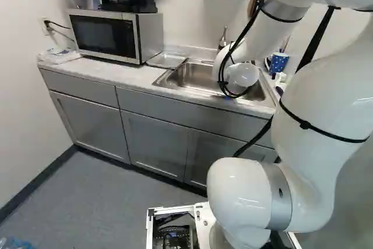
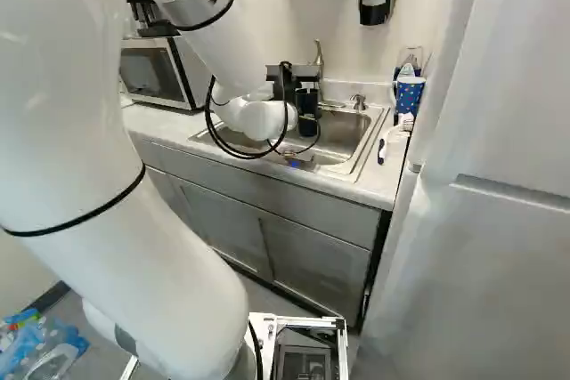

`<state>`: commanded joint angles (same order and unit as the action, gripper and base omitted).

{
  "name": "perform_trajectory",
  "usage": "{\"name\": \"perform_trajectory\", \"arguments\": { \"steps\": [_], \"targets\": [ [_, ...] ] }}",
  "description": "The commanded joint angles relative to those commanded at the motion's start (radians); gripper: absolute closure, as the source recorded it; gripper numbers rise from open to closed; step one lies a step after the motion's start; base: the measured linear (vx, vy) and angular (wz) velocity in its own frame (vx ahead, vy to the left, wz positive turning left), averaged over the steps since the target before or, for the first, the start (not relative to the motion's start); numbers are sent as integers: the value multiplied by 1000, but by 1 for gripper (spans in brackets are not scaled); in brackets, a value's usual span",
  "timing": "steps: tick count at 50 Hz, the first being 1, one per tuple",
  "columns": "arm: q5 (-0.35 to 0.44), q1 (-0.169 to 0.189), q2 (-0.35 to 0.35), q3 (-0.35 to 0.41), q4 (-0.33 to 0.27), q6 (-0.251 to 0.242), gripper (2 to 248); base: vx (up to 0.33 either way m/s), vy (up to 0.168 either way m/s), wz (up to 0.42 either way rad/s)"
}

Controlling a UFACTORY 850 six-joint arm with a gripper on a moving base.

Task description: Rinse the cup and place it in the tray

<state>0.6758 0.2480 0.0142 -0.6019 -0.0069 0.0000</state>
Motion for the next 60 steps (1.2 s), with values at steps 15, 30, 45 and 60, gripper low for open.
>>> {"name": "perform_trajectory", "arguments": {
  "steps": [15,30,45,60],
  "targets": [
    [0,0,0,0,0,0,129,0,0,0],
    [0,0,0,0,0,0,129,0,0,0],
    [0,0,0,0,0,0,129,0,0,0],
    [0,0,0,0,0,0,129,0,0,0]
  ]
}}
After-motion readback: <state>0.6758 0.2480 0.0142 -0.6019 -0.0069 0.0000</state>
